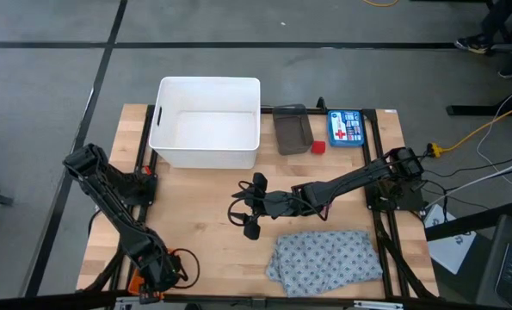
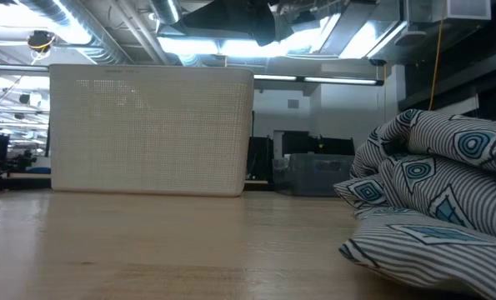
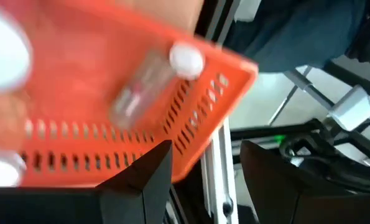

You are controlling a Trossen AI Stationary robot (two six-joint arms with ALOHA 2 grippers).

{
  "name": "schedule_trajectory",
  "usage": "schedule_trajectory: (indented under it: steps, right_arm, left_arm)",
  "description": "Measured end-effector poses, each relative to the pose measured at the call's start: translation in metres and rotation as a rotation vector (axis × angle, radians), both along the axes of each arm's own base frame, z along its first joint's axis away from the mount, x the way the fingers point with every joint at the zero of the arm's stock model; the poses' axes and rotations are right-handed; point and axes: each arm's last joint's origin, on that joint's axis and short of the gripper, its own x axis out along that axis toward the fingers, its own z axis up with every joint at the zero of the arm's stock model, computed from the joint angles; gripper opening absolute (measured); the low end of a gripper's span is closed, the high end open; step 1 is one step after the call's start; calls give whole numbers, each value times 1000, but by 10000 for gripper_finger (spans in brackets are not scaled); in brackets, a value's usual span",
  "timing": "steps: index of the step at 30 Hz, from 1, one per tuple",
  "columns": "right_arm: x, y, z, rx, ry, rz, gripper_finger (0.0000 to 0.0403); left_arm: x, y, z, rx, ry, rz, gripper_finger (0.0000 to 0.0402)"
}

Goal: Pick & place medical supplies in basket/bin
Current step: Put the black bandage into the black bin

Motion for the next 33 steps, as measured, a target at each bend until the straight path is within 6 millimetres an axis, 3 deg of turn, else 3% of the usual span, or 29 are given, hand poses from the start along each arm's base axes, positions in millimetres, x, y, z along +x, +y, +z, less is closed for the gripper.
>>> schedule_trajectory:
  steps: [7,14,19,24,28,33]
  right_arm:
    - [0,0,0,-1,0,0,263]
    - [0,0,0,-1,0,0,262]
    - [0,0,0,-1,0,0,262]
    - [0,0,0,-1,1,-1,262]
    - [0,0,0,-2,1,-1,262]
    - [0,0,0,-19,3,5,262]
  left_arm:
    - [13,9,-1,34,-202,-75,187]
    - [22,18,0,23,-255,-98,187]
    - [24,25,10,4,-295,-84,187]
    - [29,37,32,14,-490,-118,187]
    - [34,48,49,149,-779,-201,187]
    - [34,61,62,493,-1084,-290,187]
